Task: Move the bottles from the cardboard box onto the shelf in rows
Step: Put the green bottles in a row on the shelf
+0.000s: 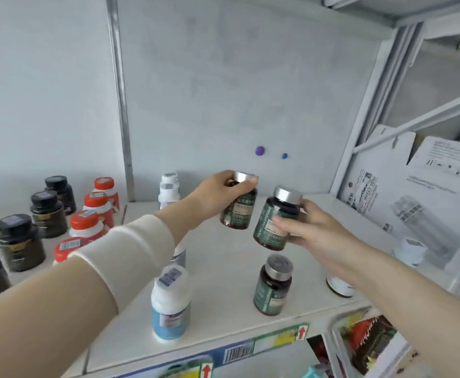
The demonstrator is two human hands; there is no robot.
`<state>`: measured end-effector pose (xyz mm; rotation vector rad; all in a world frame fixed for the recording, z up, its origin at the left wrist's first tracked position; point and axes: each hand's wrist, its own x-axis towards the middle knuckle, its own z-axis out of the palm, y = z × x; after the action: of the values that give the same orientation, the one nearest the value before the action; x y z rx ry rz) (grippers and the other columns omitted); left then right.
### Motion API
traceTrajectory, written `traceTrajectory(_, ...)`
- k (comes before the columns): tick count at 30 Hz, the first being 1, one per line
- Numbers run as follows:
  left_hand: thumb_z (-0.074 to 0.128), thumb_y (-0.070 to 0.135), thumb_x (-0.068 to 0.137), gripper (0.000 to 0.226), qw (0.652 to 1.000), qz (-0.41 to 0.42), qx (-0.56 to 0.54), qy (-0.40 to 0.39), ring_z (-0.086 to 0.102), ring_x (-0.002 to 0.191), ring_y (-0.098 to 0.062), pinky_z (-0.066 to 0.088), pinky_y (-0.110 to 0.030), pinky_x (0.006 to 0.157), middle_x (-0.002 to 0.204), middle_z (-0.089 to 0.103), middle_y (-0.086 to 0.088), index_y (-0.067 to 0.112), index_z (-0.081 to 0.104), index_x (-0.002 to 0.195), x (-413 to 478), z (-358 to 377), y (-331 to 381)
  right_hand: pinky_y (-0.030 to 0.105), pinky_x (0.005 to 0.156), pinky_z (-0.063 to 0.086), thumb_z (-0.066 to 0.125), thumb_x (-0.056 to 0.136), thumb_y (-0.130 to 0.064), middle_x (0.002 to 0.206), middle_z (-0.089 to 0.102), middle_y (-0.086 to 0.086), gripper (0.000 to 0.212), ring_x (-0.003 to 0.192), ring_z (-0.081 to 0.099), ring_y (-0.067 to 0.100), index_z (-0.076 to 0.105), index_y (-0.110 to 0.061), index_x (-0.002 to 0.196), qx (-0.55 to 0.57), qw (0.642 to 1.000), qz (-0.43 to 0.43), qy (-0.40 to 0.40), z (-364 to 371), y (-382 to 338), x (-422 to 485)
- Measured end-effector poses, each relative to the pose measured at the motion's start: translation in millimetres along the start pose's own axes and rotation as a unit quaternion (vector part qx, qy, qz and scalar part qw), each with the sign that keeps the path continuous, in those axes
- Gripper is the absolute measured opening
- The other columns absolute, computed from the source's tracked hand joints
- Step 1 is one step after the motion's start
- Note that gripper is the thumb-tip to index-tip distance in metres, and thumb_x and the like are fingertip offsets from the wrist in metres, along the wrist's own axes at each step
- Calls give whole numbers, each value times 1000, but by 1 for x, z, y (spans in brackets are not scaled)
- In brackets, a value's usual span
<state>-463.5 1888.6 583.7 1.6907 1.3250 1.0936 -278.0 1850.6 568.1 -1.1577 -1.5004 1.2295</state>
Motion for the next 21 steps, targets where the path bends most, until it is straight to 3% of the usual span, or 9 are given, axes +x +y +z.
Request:
traceTrajectory(4, 58, 45, 87, 36, 993, -24, 104, 47, 52, 75, -9, 37, -17, 59, 80, 54, 9, 10, 55, 96, 36, 12, -7, 28, 93, 47, 70, 80, -12, 118, 61, 1, 54, 109, 60, 13, 41, -15, 125, -74, 995, 8, -74, -21, 8, 36)
traceTrajectory(6, 61, 46, 86, 36, 986, -45, 148, 56, 51, 74, -12, 37, -20, 60, 78, 53, 7, 11, 55, 93, 50, 16, -14, 25, 89, 46, 72, 78, -9, 118, 60, 2, 56, 109, 58, 13, 41, -18, 123, -111, 987, 12, -114, -26, 12, 50)
traceTrajectory(11, 68, 38, 82, 25, 979, -86, 184, 9, 55, 76, -14, 48, -23, 71, 77, 56, 3, 14, 59, 84, 74, 20, -39, 17, 74, 45, 77, 72, -6, 113, 57, 3, 60, 93, 56, 11, 42, -17, 120, -187, 967, 27, -170, -24, 33, 81)
traceTrajectory(16, 71, 37, 80, 31, 959, -104, 263, -34, 46, 64, -10, 36, -19, 56, 69, 46, 6, 21, 47, 67, 87, 22, -46, 9, 63, 38, 76, 73, -7, 96, 52, -11, 52, 83, 48, -4, 41, -21, 109, -242, 950, 27, -196, -20, 47, 95)
traceTrajectory(18, 70, 38, 80, 32, 952, -108, 284, -47, 45, 64, -10, 32, -18, 54, 71, 46, 5, 20, 47, 69, 89, 24, -48, 9, 63, 38, 77, 72, -8, 94, 53, -12, 52, 83, 48, -4, 41, -22, 108, -251, 947, 25, -199, -19, 49, 97)
traceTrajectory(21, 70, 38, 80, 35, 946, -102, 302, -60, 49, 76, -16, 34, -18, 57, 87, 53, -1, 9, 56, 95, 89, 27, -53, 11, 67, 39, 78, 71, -8, 92, 52, -13, 53, 87, 50, 4, 41, -21, 107, -268, 941, 24, -203, -17, 54, 98)
